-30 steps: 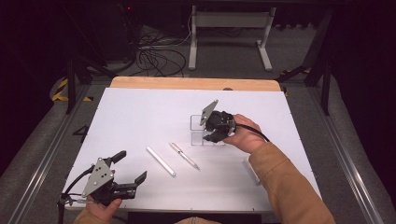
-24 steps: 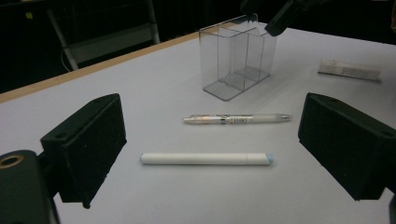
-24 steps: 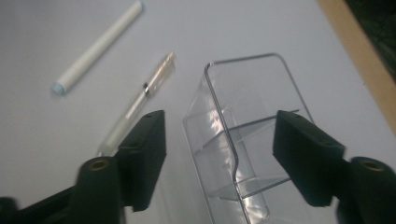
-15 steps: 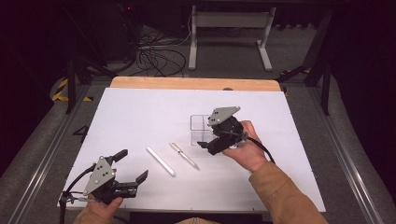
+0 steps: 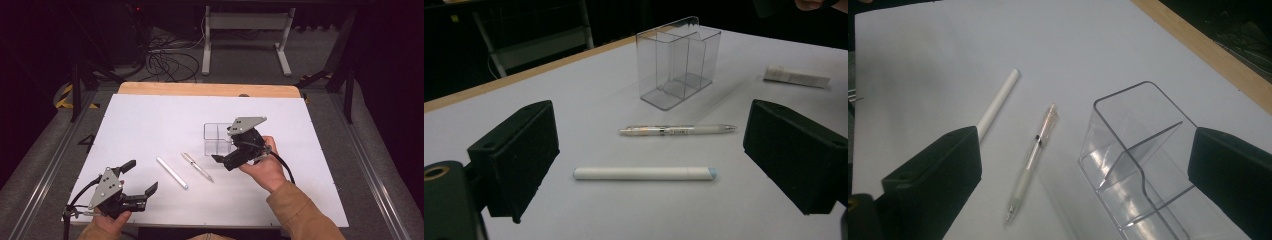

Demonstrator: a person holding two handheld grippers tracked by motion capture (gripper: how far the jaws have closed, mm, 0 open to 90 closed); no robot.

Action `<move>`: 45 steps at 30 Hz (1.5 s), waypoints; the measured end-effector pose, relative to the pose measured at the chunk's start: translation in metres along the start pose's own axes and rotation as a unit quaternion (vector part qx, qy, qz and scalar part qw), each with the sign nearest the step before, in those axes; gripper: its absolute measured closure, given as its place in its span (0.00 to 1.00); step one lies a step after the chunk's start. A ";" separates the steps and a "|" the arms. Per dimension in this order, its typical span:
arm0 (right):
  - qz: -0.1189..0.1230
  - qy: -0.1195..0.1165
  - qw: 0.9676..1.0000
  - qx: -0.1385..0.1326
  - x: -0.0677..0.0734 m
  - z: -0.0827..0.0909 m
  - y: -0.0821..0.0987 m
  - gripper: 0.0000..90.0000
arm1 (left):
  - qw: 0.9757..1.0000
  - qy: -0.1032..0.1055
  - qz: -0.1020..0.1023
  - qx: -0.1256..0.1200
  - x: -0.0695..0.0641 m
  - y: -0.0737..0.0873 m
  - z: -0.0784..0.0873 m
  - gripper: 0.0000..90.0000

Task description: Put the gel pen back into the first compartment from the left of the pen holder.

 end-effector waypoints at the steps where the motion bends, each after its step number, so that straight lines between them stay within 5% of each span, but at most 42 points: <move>1: -0.002 0.001 1.000 -0.003 0.002 0.000 0.000 0.00 | 1.000 0.000 0.000 -0.001 0.000 0.000 0.000 0.09; 12: -0.031 0.000 0.999 -0.018 0.007 0.001 0.004 0.00 | 1.000 0.000 0.000 -0.001 0.000 0.000 0.000 0.09; 20: -0.074 -0.025 0.997 -0.029 0.014 -0.003 0.005 0.00 | 1.000 0.001 0.000 -0.001 0.000 0.000 0.000 0.09; 29: -0.085 0.024 0.996 -0.018 0.023 -0.007 0.006 0.06 | 1.000 0.000 0.000 -0.001 -0.001 0.000 0.001 0.09; 35: -0.070 0.060 0.996 0.005 0.030 -0.011 0.015 0.25 | 1.000 -0.001 0.001 -0.001 0.000 0.000 0.001 0.09; 45: -0.091 0.059 0.993 0.052 0.037 -0.028 0.033 0.38 | 1.000 -0.001 -0.001 0.000 0.000 0.000 0.001 0.09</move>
Point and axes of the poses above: each handheld gripper's, and its own axes: z roughly backward along the jaws, y roughly out of its underside, x roughly to its left, the point moved 2 cm from there along -z, roughly forward along the jaws, and after that the axes turned 12 degrees about -x, right-handed, at the moved point
